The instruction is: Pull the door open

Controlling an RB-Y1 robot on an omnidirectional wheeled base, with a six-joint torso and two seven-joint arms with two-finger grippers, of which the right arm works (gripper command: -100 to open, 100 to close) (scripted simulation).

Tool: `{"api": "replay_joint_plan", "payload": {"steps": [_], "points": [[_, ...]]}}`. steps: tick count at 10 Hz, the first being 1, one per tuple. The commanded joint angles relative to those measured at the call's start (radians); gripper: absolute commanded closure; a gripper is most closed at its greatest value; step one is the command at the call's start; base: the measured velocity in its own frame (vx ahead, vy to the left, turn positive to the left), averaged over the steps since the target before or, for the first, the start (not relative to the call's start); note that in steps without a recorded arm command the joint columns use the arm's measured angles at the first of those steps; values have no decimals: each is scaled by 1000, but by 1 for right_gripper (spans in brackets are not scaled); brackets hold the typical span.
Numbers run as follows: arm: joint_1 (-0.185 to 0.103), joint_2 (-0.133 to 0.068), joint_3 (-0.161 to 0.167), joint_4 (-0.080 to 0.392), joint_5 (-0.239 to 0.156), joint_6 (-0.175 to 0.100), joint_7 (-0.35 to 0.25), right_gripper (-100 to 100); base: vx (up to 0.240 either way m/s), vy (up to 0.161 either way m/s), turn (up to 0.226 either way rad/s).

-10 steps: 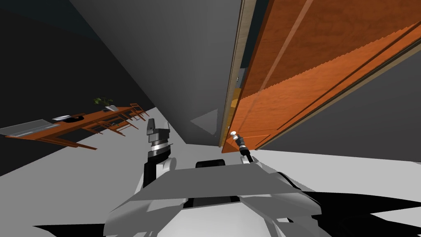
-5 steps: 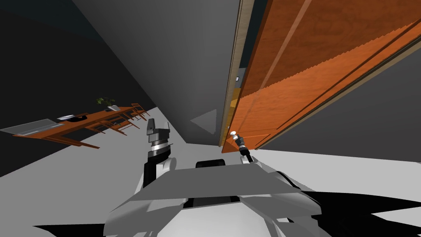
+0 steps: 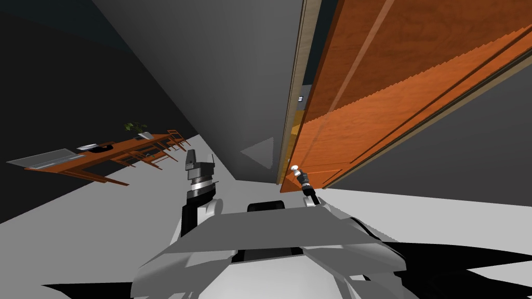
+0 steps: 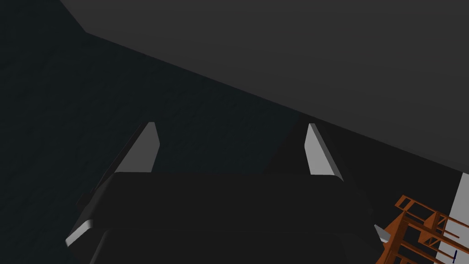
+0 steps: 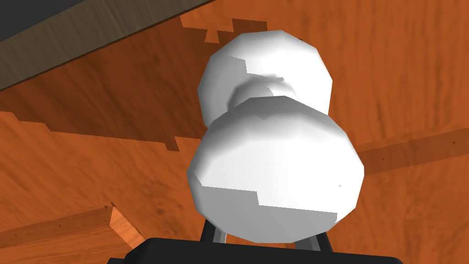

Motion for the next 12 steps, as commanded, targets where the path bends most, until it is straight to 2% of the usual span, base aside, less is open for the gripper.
{"api": "replay_joint_plan", "payload": {"steps": [1,3,4,6,8,9,10,11,12], "points": [[-17,23,29,5,-6,-23,-46,100,-25,-5,47],[-17,23,29,28,-6,-23,-46,100,-16,-11,-1],[-17,23,29,11,-6,-23,-46,100,0,0,0],[-22,22,49,6,-36,-19,-113,100,-36,-10,40],[-22,22,49,6,-36,-19,-130,100,-38,-16,14],[-24,21,59,7,-50,-16,-171,100,-30,-10,35],[-24,21,59,7,-50,-16,-171,100,-19,-15,12],[-24,21,59,41,-50,-16,-171,100,-8,-8,7],[-24,21,59,7,-50,-16,-171,100,-13,2,-11]]}}
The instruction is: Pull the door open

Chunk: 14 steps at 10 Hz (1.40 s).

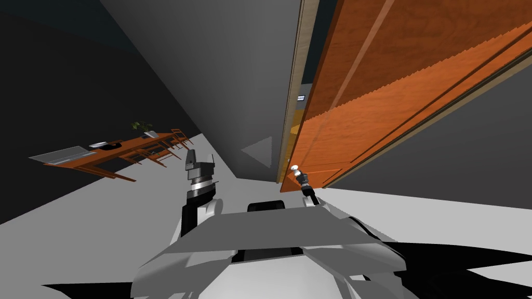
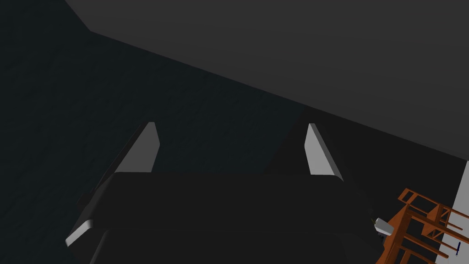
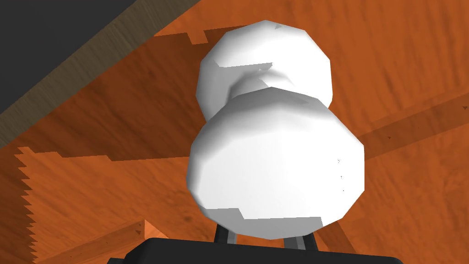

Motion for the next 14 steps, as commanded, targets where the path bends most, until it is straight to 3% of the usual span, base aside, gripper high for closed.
{"api": "replay_joint_plan", "payload": {"steps": [1,3,4,7,8,11,12,14], "points": [[-27,21,28,5,-4,-24,-47,100,-25,-11,38],[-27,21,28,5,-4,-24,-47,100,-9,-8,20],[-29,21,38,5,-18,-22,-89,100,-31,0,20],[-29,21,38,29,-18,-22,-89,100,-12,-15,11],[-29,21,38,5,-18,-22,-89,100,-7,-8,-6],[-33,19,57,6,-45,-18,-172,100,-36,-21,42],[-20,19,57,-17,-45,-16,-172,100,-15,-10,-16],[-33,19,57,6,-45,-18,-172,100,3,4,3]]}}
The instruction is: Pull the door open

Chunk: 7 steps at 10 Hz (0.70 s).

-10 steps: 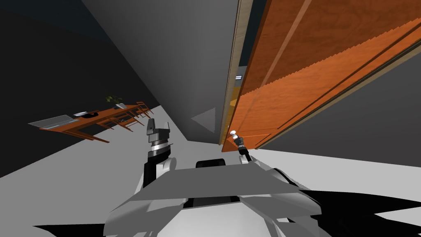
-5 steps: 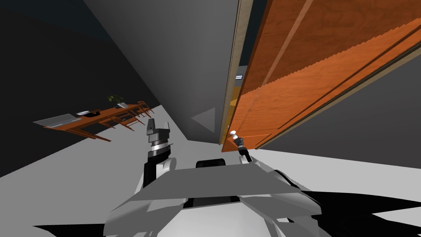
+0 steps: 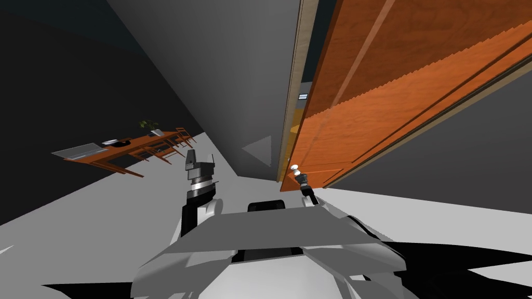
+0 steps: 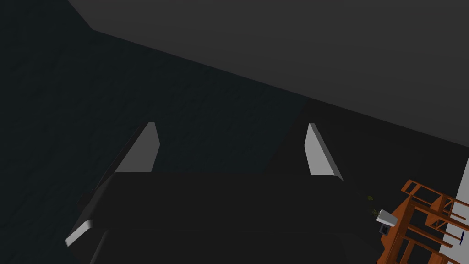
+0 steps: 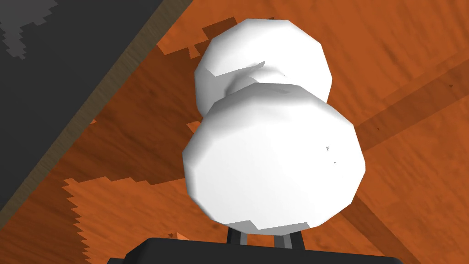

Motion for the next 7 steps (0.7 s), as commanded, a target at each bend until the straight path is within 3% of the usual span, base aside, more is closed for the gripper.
{"api": "replay_joint_plan", "payload": {"steps": [1,2,3,4,5,6,7], "points": [[-28,20,14,6,8,-21,-1,100,4,11,-4],[-28,20,14,6,8,-21,-1,100,3,3,-18],[-28,20,14,76,8,-21,-1,100,8,4,47],[-28,20,14,64,8,-21,-1,100,0,0,0],[-28,20,14,88,8,-21,-1,100,0,0,0],[-12,-8,7,69,-6,-17,-34,100,-34,-28,12],[-7,-10,6,55,-15,0,-42,-100,-66,-26,23]]}}
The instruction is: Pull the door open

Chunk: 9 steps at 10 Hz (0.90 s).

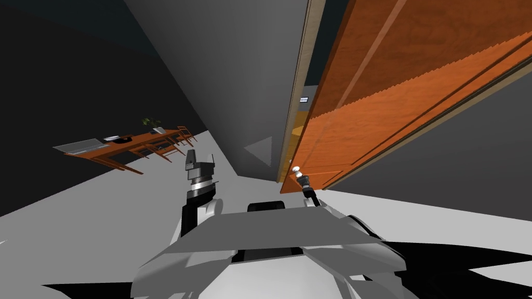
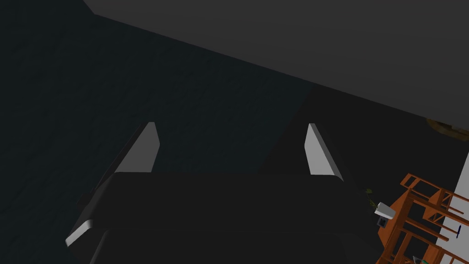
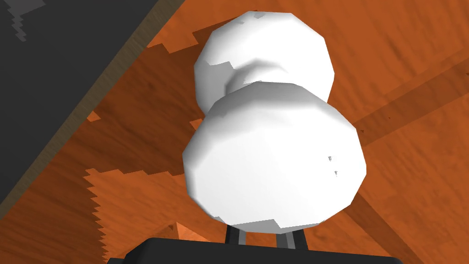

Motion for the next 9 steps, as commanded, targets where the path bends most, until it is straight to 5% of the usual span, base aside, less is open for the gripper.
{"api": "replay_joint_plan", "payload": {"steps": [1,9], "points": [[-4,6,13,-14,-12,-1,-45,-100,-83,3,37],[-2,18,58,-63,-65,14,-231,-100,-94,-12,28]]}}
